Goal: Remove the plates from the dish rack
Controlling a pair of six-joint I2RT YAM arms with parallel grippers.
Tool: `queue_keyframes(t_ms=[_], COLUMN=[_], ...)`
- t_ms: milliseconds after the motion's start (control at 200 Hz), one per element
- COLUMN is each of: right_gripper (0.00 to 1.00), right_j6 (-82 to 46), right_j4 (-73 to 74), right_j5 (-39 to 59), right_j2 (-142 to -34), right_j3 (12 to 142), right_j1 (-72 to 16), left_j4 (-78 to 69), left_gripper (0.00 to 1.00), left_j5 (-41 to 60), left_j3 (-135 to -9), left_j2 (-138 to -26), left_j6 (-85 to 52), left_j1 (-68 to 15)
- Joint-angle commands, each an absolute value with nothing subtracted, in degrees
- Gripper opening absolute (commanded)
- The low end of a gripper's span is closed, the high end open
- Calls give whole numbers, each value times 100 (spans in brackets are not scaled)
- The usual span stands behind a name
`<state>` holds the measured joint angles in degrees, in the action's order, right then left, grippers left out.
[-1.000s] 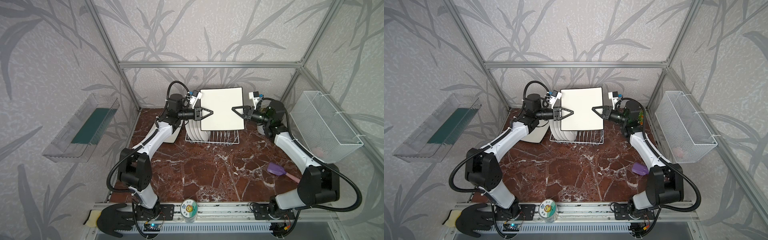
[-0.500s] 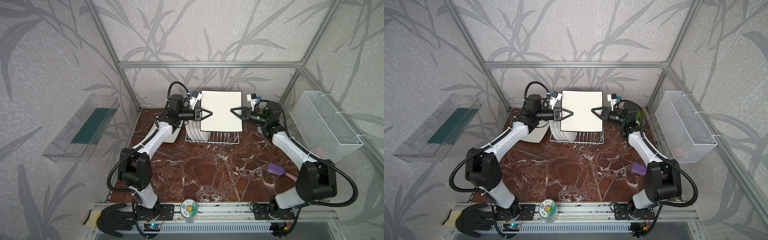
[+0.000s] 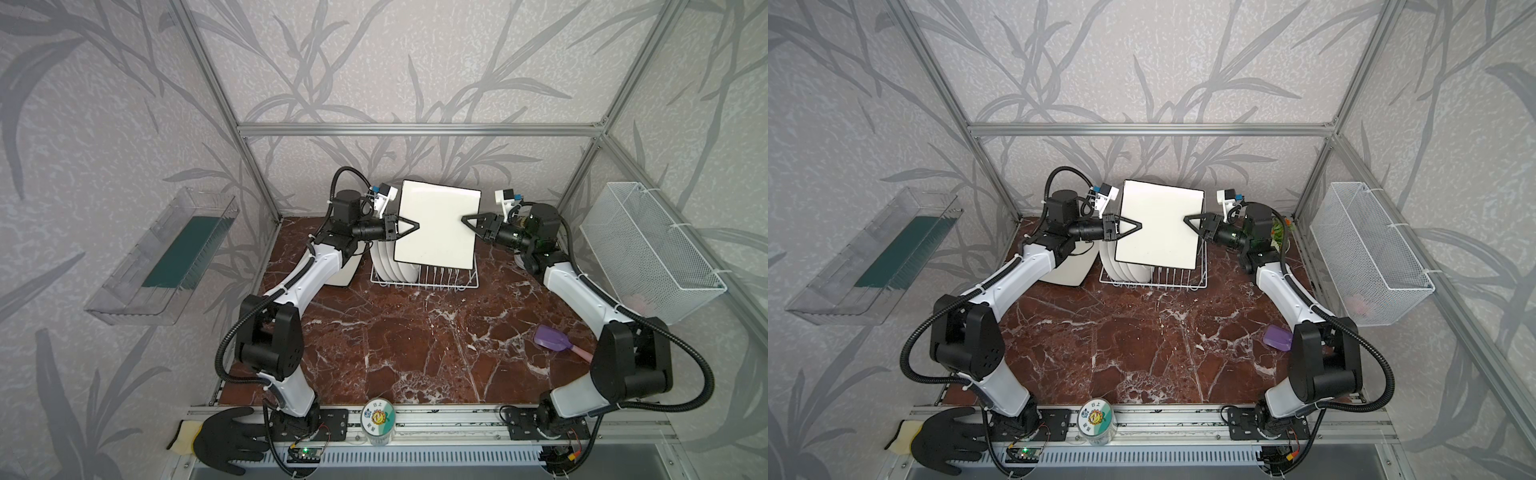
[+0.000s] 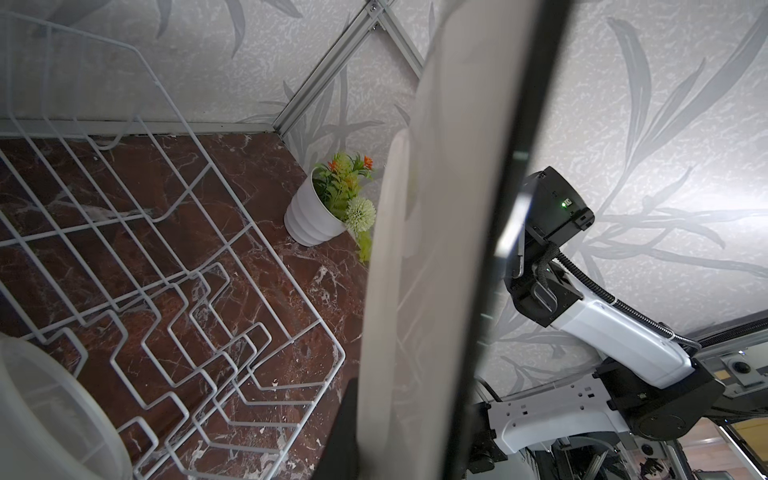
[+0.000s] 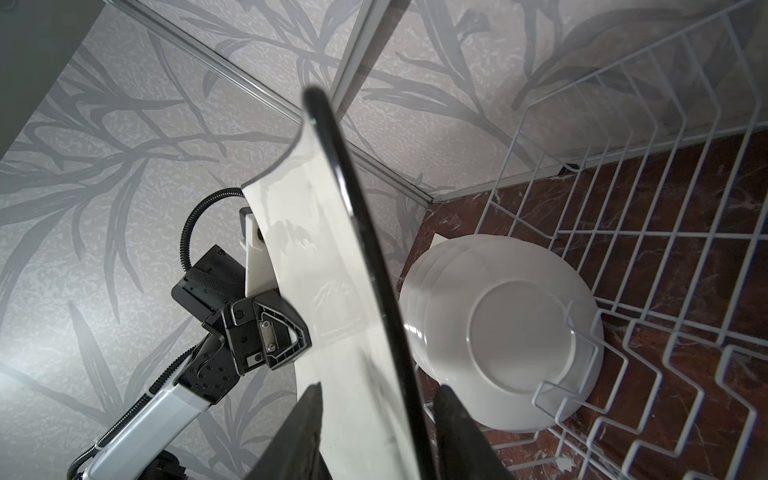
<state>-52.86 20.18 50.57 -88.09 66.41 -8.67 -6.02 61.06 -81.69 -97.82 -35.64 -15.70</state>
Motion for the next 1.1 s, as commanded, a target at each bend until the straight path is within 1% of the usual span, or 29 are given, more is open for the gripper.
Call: queue_keyframes(t_ms=[0,185,345,535,670,740,780,1095], right_gripper=[45,51,60,76,82,90,100,99], right_j6=[-5239,-5119,-4961,-4479,-3967,-3700,-3471,-2357], right_j4=[2023,1701,1348,601,-43,-330,-482,-1408], right_j5=[5173,4960,4745,4249,3894,3773,3700,3231], right_j2=[-8793,-8798,-8773,-8589,-8384,-8262,-8188,-7523], right_j3=[6886,6912,6950,7021,7099,7147,7164,7225], right_j1=[-901,-871,-835,-817,-818,-817,-824,-866], left_j4=[-1368,-1508,-1604,-1481,-1464,-1485,-1504,-1433], left_gripper=[0,0,0,0,0,0,0,0], left_j5=[5643,5590,5446,5063,4796,4646,4571,3600], left_j3=[-8192,-8194,-8198,-8154,-8043,-7996,-7973,-7739], left_j2=[-9631,-9589,-9541,-9383,-9191,-9061,-8979,-8292], left_j6=[-3775,-3973,-4100,-4113,-4213,-4286,-4343,-4446], left_j1=[-1443,-1381,-1345,-1232,-1063,-948,-870,-361])
